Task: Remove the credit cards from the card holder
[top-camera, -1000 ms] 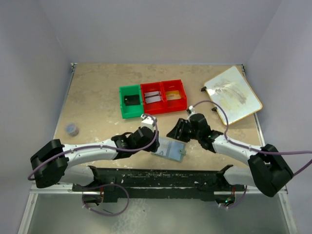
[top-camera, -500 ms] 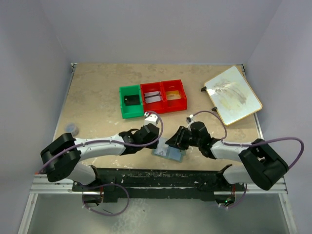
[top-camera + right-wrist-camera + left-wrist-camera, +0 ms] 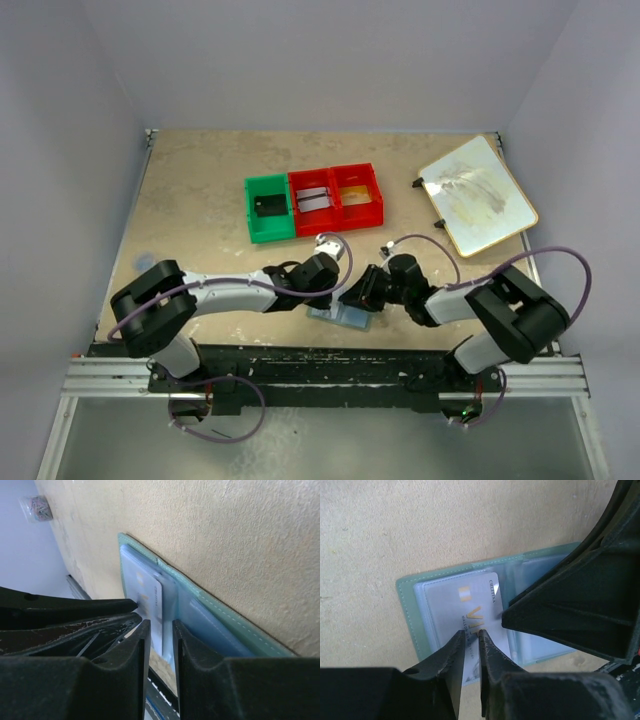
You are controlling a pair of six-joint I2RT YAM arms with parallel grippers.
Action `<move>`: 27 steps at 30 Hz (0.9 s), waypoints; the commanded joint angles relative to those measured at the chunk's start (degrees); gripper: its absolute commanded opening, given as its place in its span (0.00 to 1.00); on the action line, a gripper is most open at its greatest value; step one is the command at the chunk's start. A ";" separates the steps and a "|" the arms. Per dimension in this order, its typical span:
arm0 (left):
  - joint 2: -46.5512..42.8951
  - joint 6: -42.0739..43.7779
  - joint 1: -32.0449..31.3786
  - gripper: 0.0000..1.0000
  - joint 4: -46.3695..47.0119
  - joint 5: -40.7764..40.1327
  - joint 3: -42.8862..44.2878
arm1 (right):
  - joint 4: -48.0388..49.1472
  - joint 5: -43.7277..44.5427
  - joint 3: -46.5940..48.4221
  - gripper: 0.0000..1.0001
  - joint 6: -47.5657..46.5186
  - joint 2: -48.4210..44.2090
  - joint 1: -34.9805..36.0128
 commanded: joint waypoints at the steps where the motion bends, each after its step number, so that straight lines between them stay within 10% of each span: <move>1: 1.82 1.11 -0.39 0.12 -1.52 -0.01 2.14 | 12.20 -3.01 -2.67 0.26 3.35 4.84 0.45; 27: -3.63 -1.35 0.05 0.12 -1.40 -7.12 -2.48 | 13.55 -4.20 -1.14 0.27 3.21 5.56 0.97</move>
